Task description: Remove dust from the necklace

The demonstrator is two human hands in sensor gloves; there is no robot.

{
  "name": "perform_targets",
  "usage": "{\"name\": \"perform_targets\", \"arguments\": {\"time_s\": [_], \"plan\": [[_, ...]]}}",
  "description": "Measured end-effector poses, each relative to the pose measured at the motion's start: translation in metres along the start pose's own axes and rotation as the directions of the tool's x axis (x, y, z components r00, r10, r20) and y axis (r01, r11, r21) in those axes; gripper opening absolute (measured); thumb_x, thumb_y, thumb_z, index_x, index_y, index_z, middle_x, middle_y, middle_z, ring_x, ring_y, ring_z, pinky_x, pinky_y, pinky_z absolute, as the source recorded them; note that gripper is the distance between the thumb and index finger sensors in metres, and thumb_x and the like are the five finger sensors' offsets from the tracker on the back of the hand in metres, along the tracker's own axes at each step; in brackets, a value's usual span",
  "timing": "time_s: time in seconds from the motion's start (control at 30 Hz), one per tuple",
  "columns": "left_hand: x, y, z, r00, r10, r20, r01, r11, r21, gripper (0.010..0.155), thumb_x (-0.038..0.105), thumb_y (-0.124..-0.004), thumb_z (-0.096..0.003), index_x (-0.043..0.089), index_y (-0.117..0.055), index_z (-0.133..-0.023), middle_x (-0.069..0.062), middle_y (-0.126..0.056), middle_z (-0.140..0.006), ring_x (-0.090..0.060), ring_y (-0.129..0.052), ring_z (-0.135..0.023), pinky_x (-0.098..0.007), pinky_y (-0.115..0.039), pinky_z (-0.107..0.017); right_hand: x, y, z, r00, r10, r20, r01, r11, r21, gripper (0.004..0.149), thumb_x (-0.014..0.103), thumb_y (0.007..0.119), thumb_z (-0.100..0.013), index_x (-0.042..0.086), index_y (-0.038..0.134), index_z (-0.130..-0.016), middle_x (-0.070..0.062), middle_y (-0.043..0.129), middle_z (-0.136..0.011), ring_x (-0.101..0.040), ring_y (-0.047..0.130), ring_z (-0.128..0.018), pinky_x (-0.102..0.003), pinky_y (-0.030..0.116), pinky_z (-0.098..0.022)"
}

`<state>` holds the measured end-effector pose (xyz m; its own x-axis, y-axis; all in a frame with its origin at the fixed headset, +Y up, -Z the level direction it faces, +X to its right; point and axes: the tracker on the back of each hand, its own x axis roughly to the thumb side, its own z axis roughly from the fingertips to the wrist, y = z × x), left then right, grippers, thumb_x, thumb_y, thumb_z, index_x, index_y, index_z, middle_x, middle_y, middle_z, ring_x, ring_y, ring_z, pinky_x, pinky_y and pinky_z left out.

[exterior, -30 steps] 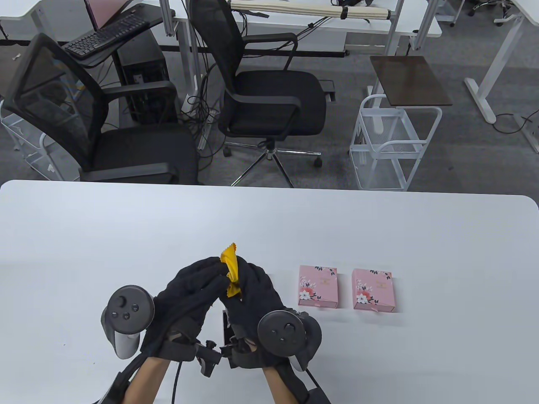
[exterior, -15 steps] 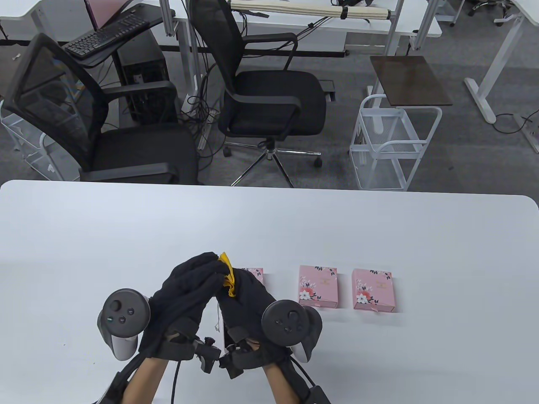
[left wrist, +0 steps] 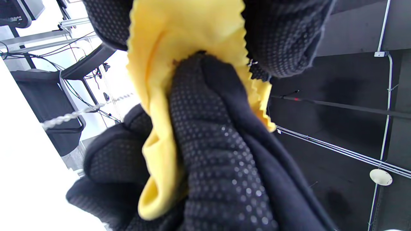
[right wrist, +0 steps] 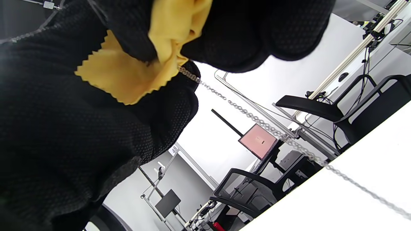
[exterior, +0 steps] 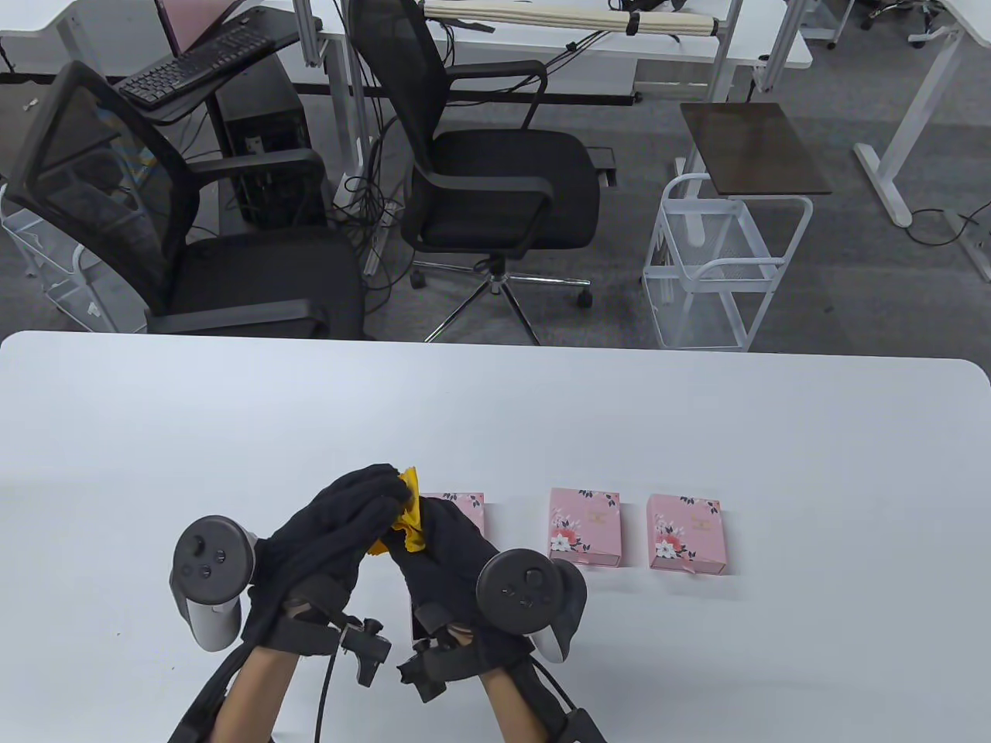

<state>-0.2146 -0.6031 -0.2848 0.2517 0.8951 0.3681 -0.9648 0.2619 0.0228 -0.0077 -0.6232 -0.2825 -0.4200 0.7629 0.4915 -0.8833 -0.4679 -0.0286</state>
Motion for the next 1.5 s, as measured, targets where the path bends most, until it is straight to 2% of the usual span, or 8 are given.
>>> {"name": "perform_targets", "arguments": {"time_s": [0.33,0.53,0.73,0.87,1.07,1.23,1.37,1.5], "plan": [[0.001,-0.006,-0.001,1.000,-0.005,-0.022,0.003,0.998,-0.067,0.039,0.049,-0.085,-0.0540,0.030,-0.092,-0.087,-0.008,-0.077,-0.110,-0.040,-0.068,-0.099,-0.056,-0.066,-0.069,0.000,0.005,0.001,0.999,-0.041,-0.025,0.041,0.999,-0.019,0.056,0.035,0.083,-0.058,0.006,0.069,-0.104,-0.022,0.078,-0.089,-0.038,0.086,-0.064,-0.054,0.074,-0.056],[0.001,-0.010,0.000,0.999,-0.028,-0.021,0.027,0.996,-0.080,0.039,0.048,-0.085,-0.0543,0.029,-0.092,-0.087,-0.009,-0.072,-0.113,-0.042,-0.065,-0.100,-0.057,-0.065,-0.070,-0.004,0.006,0.000,0.994,-0.094,-0.062,0.094,0.996,0.007,0.041,0.031,0.081,-0.062,0.015,0.075,-0.099,-0.022,0.076,-0.089,-0.040,0.084,-0.066,-0.056,0.072,-0.058],[0.005,-0.005,0.002,0.996,-0.090,0.019,0.090,0.996,-0.007,0.039,0.048,-0.086,-0.0532,0.029,-0.093,-0.086,-0.006,-0.085,-0.105,-0.038,-0.076,-0.095,-0.054,-0.071,-0.067,-0.001,0.006,0.001,0.997,-0.051,-0.054,0.053,0.998,0.033,0.040,0.034,0.074,-0.064,0.009,0.076,-0.096,-0.026,0.075,-0.094,-0.045,0.083,-0.071,-0.058,0.071,-0.059],[0.007,-0.003,0.003,0.993,-0.116,0.032,0.115,0.993,0.024,0.038,0.048,-0.087,-0.0528,0.029,-0.094,-0.085,-0.004,-0.090,-0.101,-0.035,-0.080,-0.093,-0.053,-0.073,-0.065,0.001,0.006,0.000,0.997,-0.061,-0.044,0.064,0.996,0.062,0.040,0.027,0.075,-0.064,0.010,0.073,-0.100,-0.026,0.077,-0.095,-0.044,0.085,-0.072,-0.057,0.072,-0.058],[0.009,-0.002,0.004,0.990,-0.131,0.054,0.129,0.990,0.052,0.038,0.048,-0.087,-0.0526,0.029,-0.094,-0.085,-0.003,-0.095,-0.096,-0.034,-0.083,-0.090,-0.052,-0.075,-0.064,-0.001,0.006,0.000,0.999,-0.023,-0.046,0.026,0.998,0.057,0.040,0.034,0.074,-0.064,0.009,0.079,-0.094,-0.022,0.087,-0.084,-0.039,0.091,-0.062,-0.053,0.077,-0.053],[0.009,-0.001,0.004,0.988,-0.139,0.065,0.135,0.989,0.065,0.038,0.048,-0.087,-0.0524,0.029,-0.094,-0.084,-0.001,-0.099,-0.091,-0.031,-0.086,-0.088,-0.051,-0.077,-0.063,-0.001,0.008,-0.001,0.999,0.007,-0.035,-0.004,0.997,0.082,0.039,0.029,0.075,-0.064,0.009,0.076,-0.097,-0.024,0.083,-0.090,-0.041,0.089,-0.066,-0.054,0.076,-0.055],[0.009,0.001,0.004,0.980,-0.182,0.079,0.175,0.980,0.093,0.037,0.048,-0.086,-0.0520,0.030,-0.096,-0.082,0.001,-0.104,-0.083,-0.025,-0.092,-0.081,-0.046,-0.081,-0.059,-0.003,0.009,-0.001,0.998,0.042,-0.038,-0.038,0.994,0.100,0.038,0.035,0.072,-0.065,0.009,0.080,-0.091,-0.021,0.089,-0.082,-0.039,0.092,-0.060,-0.052,0.078,-0.051],[0.011,0.003,0.006,0.978,-0.187,0.093,0.176,0.978,0.110,0.037,0.049,-0.086,-0.0521,0.030,-0.096,-0.082,0.001,-0.104,-0.083,-0.025,-0.092,-0.081,-0.045,-0.081,-0.059,-0.004,0.013,-0.003,0.998,0.059,-0.018,-0.055,0.985,0.163,0.038,0.030,0.074,-0.064,0.010,0.077,-0.096,-0.023,0.084,-0.090,-0.041,0.090,-0.067,-0.053,0.076,-0.055]]}}
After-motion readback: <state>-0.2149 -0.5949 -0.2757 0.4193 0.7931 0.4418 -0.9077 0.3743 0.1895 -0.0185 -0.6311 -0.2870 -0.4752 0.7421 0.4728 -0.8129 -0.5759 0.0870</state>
